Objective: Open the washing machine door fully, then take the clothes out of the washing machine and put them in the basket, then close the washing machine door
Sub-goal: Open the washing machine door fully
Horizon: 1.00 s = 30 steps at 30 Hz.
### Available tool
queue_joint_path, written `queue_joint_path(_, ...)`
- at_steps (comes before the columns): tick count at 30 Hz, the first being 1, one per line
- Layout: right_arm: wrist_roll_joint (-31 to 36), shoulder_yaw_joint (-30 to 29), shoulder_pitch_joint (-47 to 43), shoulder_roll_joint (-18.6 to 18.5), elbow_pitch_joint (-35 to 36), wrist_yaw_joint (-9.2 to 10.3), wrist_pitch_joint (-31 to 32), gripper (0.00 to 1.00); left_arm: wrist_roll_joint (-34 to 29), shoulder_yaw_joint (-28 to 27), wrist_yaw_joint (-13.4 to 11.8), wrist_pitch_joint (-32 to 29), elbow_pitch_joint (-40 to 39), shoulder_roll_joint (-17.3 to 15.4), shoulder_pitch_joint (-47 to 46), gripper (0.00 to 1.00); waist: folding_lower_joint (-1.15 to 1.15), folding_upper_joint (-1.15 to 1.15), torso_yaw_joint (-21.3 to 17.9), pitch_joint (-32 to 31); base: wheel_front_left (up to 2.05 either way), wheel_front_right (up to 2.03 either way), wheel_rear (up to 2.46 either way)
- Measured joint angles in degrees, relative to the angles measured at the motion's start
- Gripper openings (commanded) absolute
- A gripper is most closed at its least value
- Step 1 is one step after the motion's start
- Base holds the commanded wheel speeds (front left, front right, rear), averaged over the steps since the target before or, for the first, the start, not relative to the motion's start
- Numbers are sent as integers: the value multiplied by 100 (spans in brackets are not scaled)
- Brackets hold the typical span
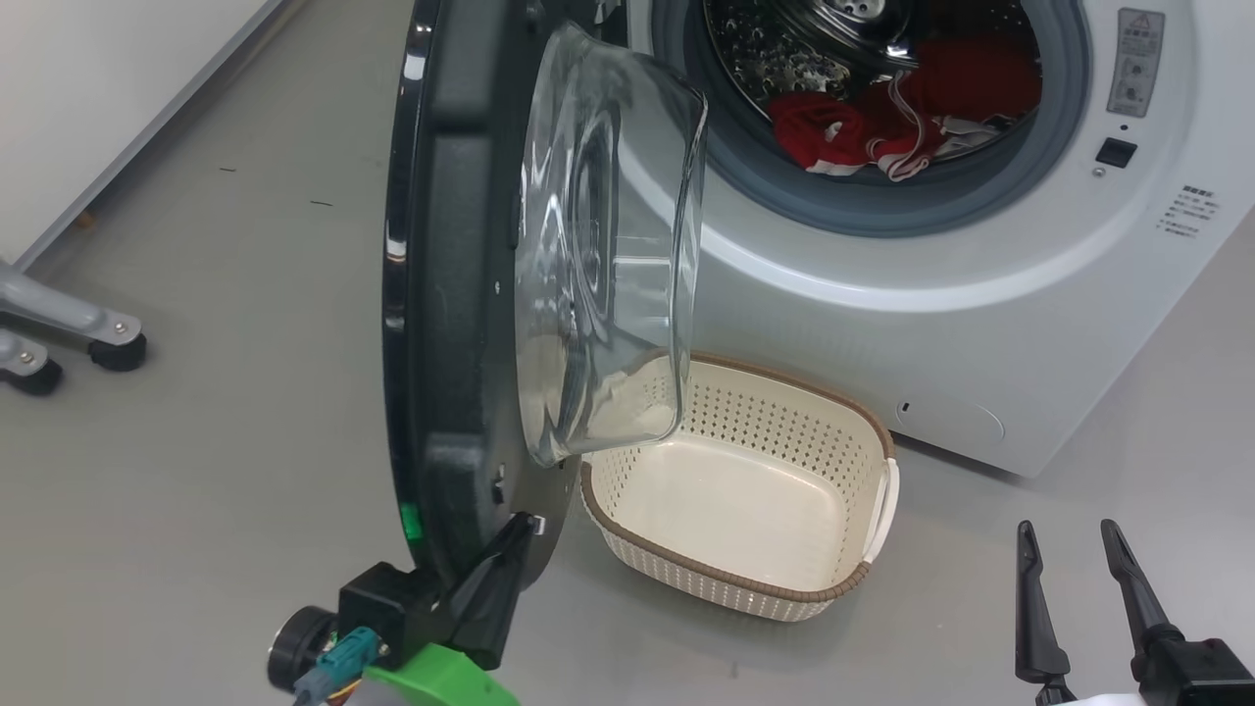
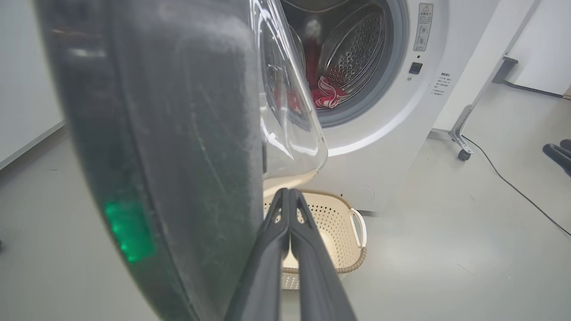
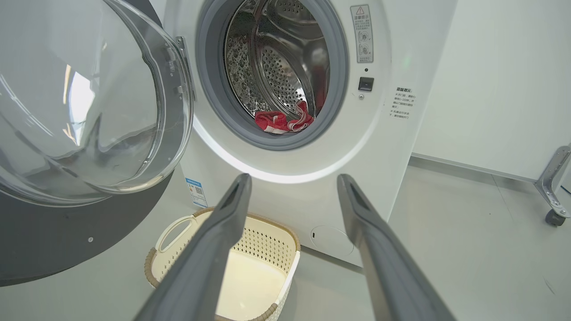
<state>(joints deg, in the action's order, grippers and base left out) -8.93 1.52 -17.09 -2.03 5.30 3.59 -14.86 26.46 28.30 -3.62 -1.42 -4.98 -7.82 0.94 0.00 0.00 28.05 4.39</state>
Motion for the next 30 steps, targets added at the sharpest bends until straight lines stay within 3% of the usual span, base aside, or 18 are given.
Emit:
queue_joint_path(12,0,90,1,5,-149,-110,0,100,-79,-643,-190,159,167,-188,161,0,0,0,25,-166,0,0,0)
queue_joint_path(30,0,138,1,12,-199,-116,0,100,-120,-1986,-264,461,761,-321,201,0,0,0,-387,-185,0,0,0)
